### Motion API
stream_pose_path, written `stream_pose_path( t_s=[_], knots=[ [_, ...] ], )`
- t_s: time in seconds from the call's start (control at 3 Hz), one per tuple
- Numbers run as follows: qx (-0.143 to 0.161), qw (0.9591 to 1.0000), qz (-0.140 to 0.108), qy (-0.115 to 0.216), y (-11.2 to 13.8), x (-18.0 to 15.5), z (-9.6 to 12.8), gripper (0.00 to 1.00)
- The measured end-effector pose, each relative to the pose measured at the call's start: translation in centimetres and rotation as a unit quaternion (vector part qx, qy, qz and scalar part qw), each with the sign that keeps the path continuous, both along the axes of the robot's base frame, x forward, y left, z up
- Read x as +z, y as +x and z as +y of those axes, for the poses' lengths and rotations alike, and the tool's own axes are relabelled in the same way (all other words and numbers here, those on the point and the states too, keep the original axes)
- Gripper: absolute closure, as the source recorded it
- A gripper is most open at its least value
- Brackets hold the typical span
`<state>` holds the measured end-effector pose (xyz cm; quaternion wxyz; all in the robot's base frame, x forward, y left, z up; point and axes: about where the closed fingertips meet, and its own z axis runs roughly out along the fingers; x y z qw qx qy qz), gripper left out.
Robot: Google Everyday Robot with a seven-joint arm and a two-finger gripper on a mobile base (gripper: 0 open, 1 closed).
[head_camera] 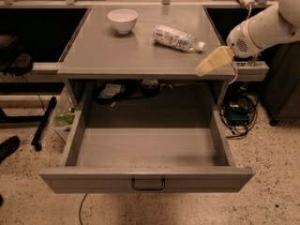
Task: Place blue plastic bottle into top drawer
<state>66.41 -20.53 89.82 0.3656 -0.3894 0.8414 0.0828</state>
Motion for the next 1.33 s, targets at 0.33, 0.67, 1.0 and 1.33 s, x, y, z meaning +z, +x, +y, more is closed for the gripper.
stream_pose_path(
  t_s=[0.33,0.67,1.0,1.33],
  knots=[
    [-0.024,0.9992,-0.024,0.02,2.6,-0.4,-1.1,0.0],
    [-0.037,0.9977,-0.043,0.037,4.8,-0.9,-1.7,0.0],
    [-0.038,0.9977,-0.043,0.037,4.8,-0.9,-1.7,0.0],
    [-0.049,0.9967,-0.05,0.042,5.1,-0.8,-1.6,0.0]
  ],
)
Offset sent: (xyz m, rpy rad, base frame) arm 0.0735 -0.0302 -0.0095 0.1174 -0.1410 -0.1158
